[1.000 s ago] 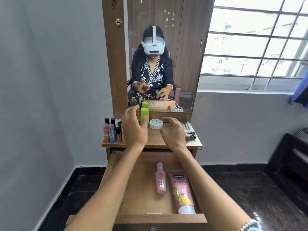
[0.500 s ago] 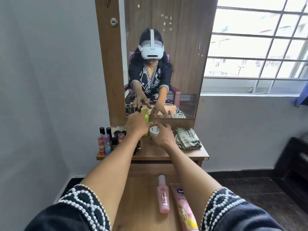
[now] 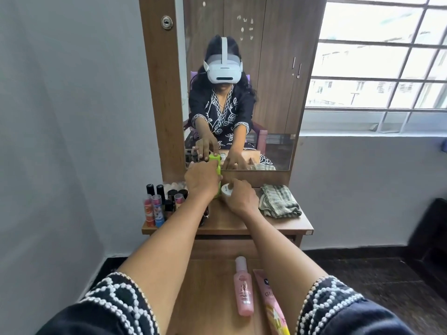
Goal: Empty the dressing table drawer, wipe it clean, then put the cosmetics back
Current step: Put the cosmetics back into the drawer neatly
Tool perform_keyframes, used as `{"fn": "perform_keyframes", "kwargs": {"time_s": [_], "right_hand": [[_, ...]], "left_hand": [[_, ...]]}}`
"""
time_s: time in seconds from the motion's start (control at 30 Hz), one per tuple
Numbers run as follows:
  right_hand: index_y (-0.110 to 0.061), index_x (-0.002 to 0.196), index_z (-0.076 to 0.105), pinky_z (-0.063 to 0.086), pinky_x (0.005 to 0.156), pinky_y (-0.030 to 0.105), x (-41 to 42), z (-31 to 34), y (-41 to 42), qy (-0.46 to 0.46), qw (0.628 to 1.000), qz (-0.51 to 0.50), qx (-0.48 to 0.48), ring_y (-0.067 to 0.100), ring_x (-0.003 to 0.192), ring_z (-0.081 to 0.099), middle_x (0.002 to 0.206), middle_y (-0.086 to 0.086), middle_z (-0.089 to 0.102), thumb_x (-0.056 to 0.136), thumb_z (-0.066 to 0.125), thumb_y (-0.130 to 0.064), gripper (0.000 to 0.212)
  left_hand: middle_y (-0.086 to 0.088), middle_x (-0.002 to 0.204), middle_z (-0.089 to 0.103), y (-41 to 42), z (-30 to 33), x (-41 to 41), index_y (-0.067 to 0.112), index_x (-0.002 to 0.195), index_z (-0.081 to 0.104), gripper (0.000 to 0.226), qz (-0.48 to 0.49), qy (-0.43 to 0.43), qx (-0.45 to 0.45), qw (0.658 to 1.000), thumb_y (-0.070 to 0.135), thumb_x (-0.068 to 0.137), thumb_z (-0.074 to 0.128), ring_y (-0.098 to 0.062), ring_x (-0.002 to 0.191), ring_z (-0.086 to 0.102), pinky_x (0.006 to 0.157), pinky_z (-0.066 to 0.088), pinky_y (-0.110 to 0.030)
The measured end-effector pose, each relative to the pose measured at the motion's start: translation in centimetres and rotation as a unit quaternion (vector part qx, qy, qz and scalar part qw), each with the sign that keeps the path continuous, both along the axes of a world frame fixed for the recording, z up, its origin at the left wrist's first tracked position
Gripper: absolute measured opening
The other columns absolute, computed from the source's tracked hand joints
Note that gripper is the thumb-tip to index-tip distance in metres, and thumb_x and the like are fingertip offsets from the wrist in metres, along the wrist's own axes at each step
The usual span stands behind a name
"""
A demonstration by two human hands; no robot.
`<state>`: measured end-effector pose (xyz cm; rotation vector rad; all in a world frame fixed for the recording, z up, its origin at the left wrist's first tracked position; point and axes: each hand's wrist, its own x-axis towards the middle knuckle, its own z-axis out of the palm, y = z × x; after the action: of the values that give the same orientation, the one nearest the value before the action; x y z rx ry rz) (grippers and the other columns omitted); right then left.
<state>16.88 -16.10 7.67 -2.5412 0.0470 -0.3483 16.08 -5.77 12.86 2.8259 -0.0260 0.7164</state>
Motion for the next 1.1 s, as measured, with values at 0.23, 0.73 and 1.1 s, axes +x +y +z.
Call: {"fn": "perform_keyframes", "kwargs": {"time_s": [0.23, 0.73, 1.1], "right_hand": [[-0.016, 0.105, 0.056, 0.039, 0.071, 0.032, 0.1, 0.3, -0.4, -0.004, 1.000, 0.009, 0.018, 0.030, 0.103, 0.057, 0.114, 0.009, 0.057, 0.079, 0.066, -0.035, 0.034], [-0.016, 0.108, 0.065, 0.045, 0.075, 0.023, -5.2, 7.0, -4.9, -0.043, 0.988, 0.011, 0.149, 0.015, 0.092, 0.058, 0.103, 0.001, 0.064, 0.056, 0.083, -0.040, 0.059], [-0.021, 0.111, 0.064, 0.048, 0.062, 0.015, -19.2, 0.7, -5.5, 0.083, 0.985, 0.057, 0.137, -0.002, 0.074, 0.055, 0.089, -0.011, 0.059, 0.051, 0.080, -0.049, 0.068]], "left_hand": [[-0.009, 0.108, 0.062, -0.5, 0.5, 0.6, 0.018, 0.115, 0.052, 0.027, -0.020, 0.001, -0.031, 0.999, 0.027, 0.090, 0.057, -0.030, 0.110, 0.050, 0.070, 0.041, -0.035], [-0.004, 0.114, 0.052, -1.7, 4.8, -5.8, 0.008, 0.123, 0.048, 0.042, -0.140, -0.125, -0.188, 0.964, 0.030, 0.089, 0.057, -0.016, 0.101, 0.051, 0.081, 0.039, -0.022], [0.001, 0.111, 0.049, 0.5, -3.0, -17.6, 0.014, 0.118, 0.052, 0.041, -0.197, -0.064, -0.350, 0.913, 0.038, 0.085, 0.057, -0.002, 0.087, 0.053, 0.071, 0.048, -0.014]]}}
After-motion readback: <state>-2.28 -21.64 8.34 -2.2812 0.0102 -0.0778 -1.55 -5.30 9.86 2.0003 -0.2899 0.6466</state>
